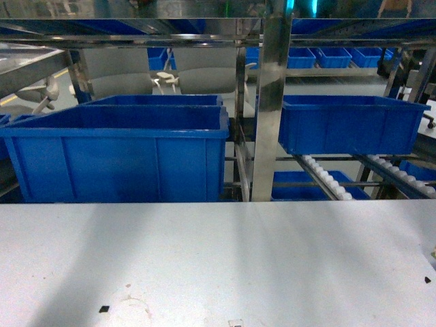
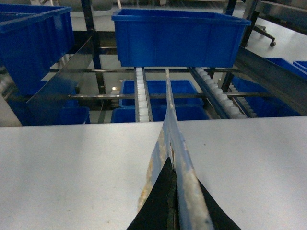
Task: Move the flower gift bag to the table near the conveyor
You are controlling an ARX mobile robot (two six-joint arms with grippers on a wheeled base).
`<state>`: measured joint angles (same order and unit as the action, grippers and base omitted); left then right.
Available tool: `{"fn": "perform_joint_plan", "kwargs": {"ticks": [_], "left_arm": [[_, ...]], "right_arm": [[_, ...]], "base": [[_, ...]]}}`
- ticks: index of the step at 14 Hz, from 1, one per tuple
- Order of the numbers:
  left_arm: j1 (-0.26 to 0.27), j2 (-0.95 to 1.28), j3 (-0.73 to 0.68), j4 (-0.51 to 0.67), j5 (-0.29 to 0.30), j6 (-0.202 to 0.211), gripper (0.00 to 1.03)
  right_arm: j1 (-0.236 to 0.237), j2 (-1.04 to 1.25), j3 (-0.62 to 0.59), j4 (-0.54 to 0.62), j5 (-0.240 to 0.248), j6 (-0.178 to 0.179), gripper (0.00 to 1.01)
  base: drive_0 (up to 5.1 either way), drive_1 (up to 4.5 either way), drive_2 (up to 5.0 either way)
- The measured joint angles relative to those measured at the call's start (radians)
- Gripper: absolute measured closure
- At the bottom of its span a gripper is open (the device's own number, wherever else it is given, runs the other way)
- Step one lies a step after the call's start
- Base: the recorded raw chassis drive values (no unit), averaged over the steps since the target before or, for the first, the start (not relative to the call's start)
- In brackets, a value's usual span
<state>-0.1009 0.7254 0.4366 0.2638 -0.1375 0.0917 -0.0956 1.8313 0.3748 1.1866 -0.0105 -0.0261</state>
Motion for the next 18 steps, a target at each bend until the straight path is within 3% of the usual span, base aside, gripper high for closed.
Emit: {"fn": "perform_joint_plan", "kwargs": {"ticks": [4,7,9,11,14,15,17,18], "left_arm": [[0.000,0.000,0.000,0.000,0.000,0.000,1.01],[0.000,0.000,0.000,0.000,0.000,0.000,1.01],[0.000,0.000,0.000,0.000,0.000,0.000,1.01],[0.000,0.000,0.000,0.000,0.000,0.000,1.01],[0.000,0.000,0.000,0.000,0.000,0.000,1.01],[0.000,0.000,0.000,0.000,0.000,0.000,1.01],[0.000,0.000,0.000,0.000,0.000,0.000,1.01],[0.000,0.000,0.000,0.000,0.000,0.000,1.01]], "right_arm": [[0.055,0.098,0.014,0.056,0.035,0.011,0.99],[0.124,0.079,-0.064,0.092,0.089,0.019,0.97],[0.142,0.023,-0.113,0.075,0.095,0.038,0.72],[0.126,-0.069,-0.129,0.019,0.114,0.048,0.46],[0.146,-0.248,-0.130,-0.102,0.144,0.039,0.08],[0.157,-0.315,-0.130,-0.158,0.159,0.031,0.01],[0.182,-0.451,-0.136,-0.248,0.202,-0.023,0.03],[0.171,-0.536,-0.148,-0.318,0.206,-0.045,0.03]], "base": [[0.0,0.00,0.0],[0.0,0.00,0.0],[0.0,0.00,0.0],[0.0,0.00,0.0],[0.0,0.00,0.0],[0.0,0.00,0.0],[0.0,0.00,0.0],[0.0,0.00,0.0]]}}
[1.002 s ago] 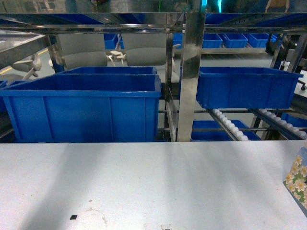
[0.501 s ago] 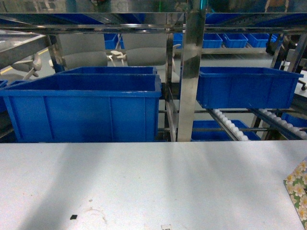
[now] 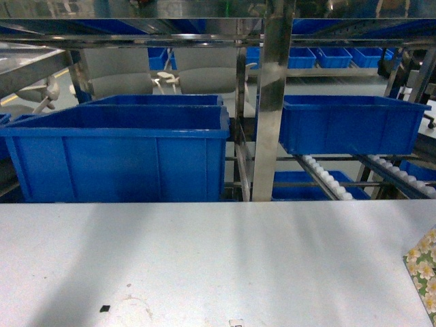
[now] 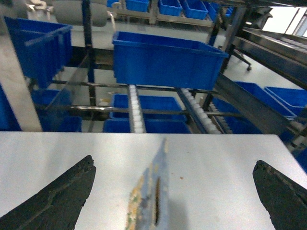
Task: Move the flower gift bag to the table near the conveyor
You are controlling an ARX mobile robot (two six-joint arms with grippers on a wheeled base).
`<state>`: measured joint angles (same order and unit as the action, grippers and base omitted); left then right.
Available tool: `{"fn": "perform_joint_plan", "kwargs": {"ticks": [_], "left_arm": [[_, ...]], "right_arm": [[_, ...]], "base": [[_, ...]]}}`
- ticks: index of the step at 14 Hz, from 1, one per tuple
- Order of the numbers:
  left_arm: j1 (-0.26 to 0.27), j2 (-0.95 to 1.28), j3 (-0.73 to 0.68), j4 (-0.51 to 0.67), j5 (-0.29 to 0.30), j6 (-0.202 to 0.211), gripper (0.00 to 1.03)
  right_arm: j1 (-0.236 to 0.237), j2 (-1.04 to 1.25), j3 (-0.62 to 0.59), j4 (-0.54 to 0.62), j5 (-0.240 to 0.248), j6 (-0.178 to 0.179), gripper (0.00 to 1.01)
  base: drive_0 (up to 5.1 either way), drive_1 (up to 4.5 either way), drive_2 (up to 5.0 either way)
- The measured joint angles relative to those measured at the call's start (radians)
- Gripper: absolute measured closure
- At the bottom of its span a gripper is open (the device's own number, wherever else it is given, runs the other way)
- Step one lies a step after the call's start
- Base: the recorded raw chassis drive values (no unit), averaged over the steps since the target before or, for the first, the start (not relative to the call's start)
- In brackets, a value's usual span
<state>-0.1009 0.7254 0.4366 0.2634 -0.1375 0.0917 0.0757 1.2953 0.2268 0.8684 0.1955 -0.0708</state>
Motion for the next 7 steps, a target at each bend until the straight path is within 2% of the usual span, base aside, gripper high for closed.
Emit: {"fn": "perform_joint_plan", "kwargs": {"ticks": [1,3,6,7], "left_arm": [[0.000,0.000,0.000,0.000,0.000,0.000,1.01],[0.000,0.000,0.000,0.000,0.000,0.000,1.01],[0.000,0.000,0.000,0.000,0.000,0.000,1.01],[0.000,0.000,0.000,0.000,0.000,0.000,1.01]], "right_arm": [[-0.046,-0.122,-0.012,-0.112,-0.002,-0.030,0.03],[-0.128,-0.410,-0.016,-0.366,-0.016,-0.055,0.03],[-0.178,-0.808,-0.042,-0.729,-0.094,-0.049,0.03],[-0.188,-0.926,-0.055,-0.838,-0.104,-0.032,0.03]], "base": [[0.0,0.00,0.0],[0.0,0.00,0.0],[0.0,0.00,0.0],[0.0,0.00,0.0]]}}
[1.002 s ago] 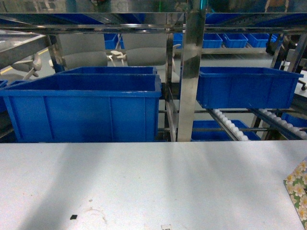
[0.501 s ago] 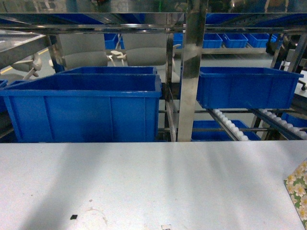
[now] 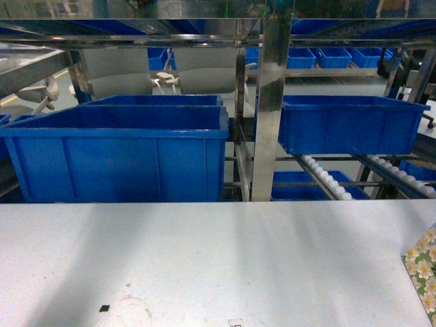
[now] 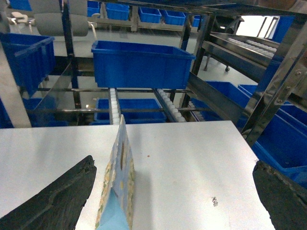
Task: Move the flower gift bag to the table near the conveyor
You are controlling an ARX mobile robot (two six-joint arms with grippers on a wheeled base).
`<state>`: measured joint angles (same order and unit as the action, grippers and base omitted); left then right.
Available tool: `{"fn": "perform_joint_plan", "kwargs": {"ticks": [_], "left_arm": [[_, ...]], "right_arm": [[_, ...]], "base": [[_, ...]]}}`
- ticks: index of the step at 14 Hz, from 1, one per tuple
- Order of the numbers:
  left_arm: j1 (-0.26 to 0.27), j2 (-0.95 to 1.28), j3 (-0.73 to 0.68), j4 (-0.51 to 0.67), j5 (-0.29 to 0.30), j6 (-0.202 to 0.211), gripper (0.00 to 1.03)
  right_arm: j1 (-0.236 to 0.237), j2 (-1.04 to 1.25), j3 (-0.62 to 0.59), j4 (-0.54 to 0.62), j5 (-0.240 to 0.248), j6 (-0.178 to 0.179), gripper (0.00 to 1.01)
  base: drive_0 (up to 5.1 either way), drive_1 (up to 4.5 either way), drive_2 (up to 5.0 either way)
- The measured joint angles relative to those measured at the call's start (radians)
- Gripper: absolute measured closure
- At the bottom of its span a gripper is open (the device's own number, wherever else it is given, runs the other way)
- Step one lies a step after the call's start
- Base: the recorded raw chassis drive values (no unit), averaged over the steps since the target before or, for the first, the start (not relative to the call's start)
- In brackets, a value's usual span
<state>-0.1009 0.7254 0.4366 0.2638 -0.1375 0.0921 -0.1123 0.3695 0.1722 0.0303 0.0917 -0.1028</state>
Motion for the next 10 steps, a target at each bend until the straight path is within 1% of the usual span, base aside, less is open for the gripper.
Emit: {"fn": "perform_joint_plan", "kwargs": {"ticks": [2,3,4,5,7,8,10], "left_arm": [[0.000,0.000,0.000,0.000,0.000,0.000,1.01],[0.000,0.000,0.000,0.000,0.000,0.000,1.01],[0.000,0.000,0.000,0.000,0.000,0.000,1.01],[0.000,0.000,0.000,0.000,0.000,0.000,1.01],[-0.003,0.000,0.000,-0.007,-0.003,0.000,1.01],[-0.009,0.003,-0.008,0.005,-0.023,-0.002,1.01],[-0.035,0.067,-0.043,0.037,-0.087,-0.023,1.01]], "right_arm": [[-0.004,-0.192,-0.012,-0.182,-0.043,0.019,0.03],[0.033,-0.240,-0.022,-0.196,-0.021,0.024,0.03],[0.099,-0.240,-0.022,-0.188,0.007,0.024,0.03],[0.111,-0.240,-0.022,-0.188,0.007,0.023,0.03],[0.109,-0.240,-0.022,-0.188,0.013,0.023,0.03],[0.109,-0.240,-0.022,-0.188,0.013,0.023,0.03],[0.109,-0.240,-0.022,-0.188,0.013,0.023,0.03]], "base": [[0.0,0.00,0.0],[0.0,0.00,0.0],[0.0,0.00,0.0],[0.0,0.00,0.0],[0.0,0.00,0.0],[0.0,0.00,0.0],[0.0,0.00,0.0]]}}
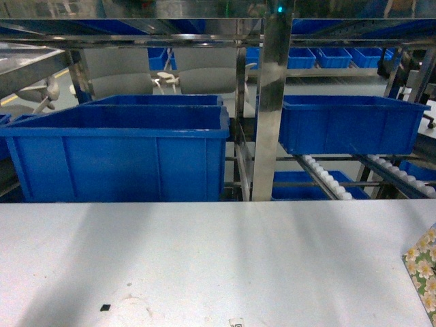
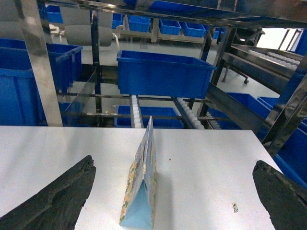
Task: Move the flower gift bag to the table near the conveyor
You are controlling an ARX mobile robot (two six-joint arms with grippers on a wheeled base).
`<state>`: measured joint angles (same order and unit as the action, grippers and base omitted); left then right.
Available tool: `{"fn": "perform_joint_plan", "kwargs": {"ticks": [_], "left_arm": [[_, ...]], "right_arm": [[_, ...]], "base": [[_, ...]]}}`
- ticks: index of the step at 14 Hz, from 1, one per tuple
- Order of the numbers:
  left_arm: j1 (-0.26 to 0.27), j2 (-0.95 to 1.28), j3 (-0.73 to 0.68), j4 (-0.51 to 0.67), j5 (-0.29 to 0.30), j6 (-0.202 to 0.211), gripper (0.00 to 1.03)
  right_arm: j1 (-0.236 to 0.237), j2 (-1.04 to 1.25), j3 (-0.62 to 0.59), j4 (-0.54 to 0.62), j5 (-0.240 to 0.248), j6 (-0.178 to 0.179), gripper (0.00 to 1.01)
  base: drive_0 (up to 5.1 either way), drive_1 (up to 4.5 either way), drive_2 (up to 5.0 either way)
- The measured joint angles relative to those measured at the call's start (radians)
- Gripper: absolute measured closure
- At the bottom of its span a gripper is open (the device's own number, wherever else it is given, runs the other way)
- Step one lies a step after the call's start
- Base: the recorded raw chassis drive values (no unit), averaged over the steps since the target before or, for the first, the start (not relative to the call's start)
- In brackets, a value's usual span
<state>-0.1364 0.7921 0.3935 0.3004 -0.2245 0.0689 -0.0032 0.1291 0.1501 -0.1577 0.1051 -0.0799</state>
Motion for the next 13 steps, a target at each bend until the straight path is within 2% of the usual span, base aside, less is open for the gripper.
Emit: {"fn": "perform_joint_plan", "kwargs": {"ticks": [3,6,8,10,13], "left_arm": [[-0.056,0.135,-0.013,0.092,-0.078,-0.035,1.01],[-0.071,0.178,-0.012,0.122,-0.096,-0.038,1.01],[-0.108,0.295,0.004,0.208,-0.140,-0.040,1.01],[-0.111,0.388,0.010,0.272,-0.159,-0.053,1.01],[-0.083,0.530,0.010,0.397,-0.188,-0.089,1.01]], "right_arm": [[0.000,0.000,0.000,0.000,0.000,0.000,0.03],[0.000,0.000,0.000,0.000,0.000,0.000,0.03],[0.000,0.000,0.000,0.000,0.000,0.000,0.03],[0.000,0.000,0.000,0.000,0.000,0.000,0.03],[0.000,0.000,0.000,0.000,0.000,0.000,0.03]], "base": [[0.0,0.00,0.0],[0.0,0.00,0.0],[0.0,0.00,0.0],[0.0,0.00,0.0],[0.0,0.00,0.0]]}}
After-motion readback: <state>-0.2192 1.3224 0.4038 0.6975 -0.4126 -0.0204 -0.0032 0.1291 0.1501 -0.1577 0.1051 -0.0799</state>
